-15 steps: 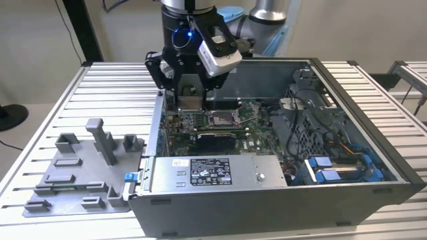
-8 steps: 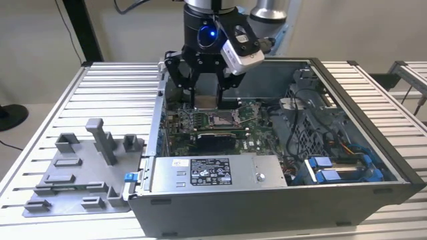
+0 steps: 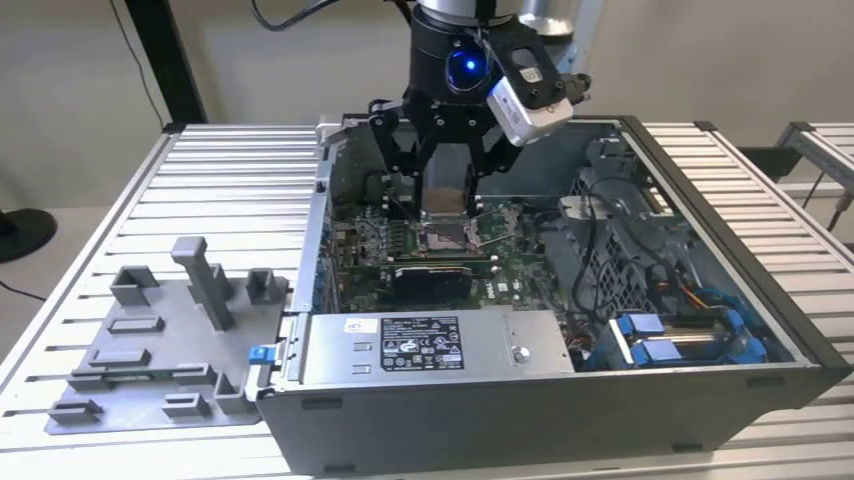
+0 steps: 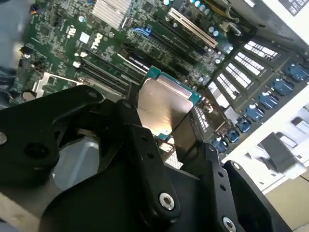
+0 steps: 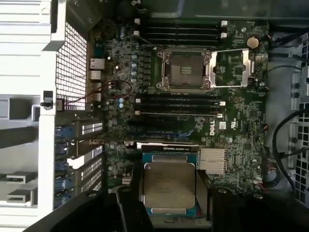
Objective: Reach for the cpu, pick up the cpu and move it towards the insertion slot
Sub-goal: 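Pick up the cpu and move it towards the insertion slot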
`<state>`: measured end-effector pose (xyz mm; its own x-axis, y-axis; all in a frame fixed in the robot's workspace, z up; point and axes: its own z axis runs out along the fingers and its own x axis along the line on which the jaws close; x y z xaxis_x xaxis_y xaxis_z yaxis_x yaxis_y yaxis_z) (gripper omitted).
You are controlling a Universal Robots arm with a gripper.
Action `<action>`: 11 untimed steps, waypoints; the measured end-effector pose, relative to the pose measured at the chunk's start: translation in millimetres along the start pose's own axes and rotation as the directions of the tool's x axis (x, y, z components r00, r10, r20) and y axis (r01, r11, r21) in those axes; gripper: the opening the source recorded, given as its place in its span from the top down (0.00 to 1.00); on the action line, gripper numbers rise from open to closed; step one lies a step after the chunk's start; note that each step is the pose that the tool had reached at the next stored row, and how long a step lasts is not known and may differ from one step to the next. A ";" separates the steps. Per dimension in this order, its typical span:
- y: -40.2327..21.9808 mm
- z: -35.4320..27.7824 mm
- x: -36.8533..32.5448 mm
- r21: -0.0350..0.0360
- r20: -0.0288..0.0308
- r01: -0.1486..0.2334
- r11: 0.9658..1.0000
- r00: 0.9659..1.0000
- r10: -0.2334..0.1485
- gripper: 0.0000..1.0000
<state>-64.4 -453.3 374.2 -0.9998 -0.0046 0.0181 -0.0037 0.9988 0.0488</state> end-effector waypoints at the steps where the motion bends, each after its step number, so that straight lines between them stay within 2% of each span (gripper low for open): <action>1: 0.6 -0.1 -3.5 0.000 0.000 0.000 1.000 1.000 0.000 1.00; 2: 2.6 -0.1 -13.8 0.000 0.000 0.000 1.000 1.000 0.000 1.00; 3: 3.7 -0.2 -19.7 0.000 0.000 0.000 1.000 1.000 0.000 1.00; 5: 5.5 -0.1 -26.3 0.000 0.000 0.000 1.000 1.000 0.000 1.00; 7: 9.4 0.4 -29.6 0.000 0.000 0.000 1.000 1.000 0.000 1.00; 11: 22.9 3.0 -30.9 0.000 0.000 0.000 1.000 1.000 0.000 1.00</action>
<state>-33.7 -430.2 371.8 -0.9998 -0.0050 0.0180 -0.0041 0.9988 0.0488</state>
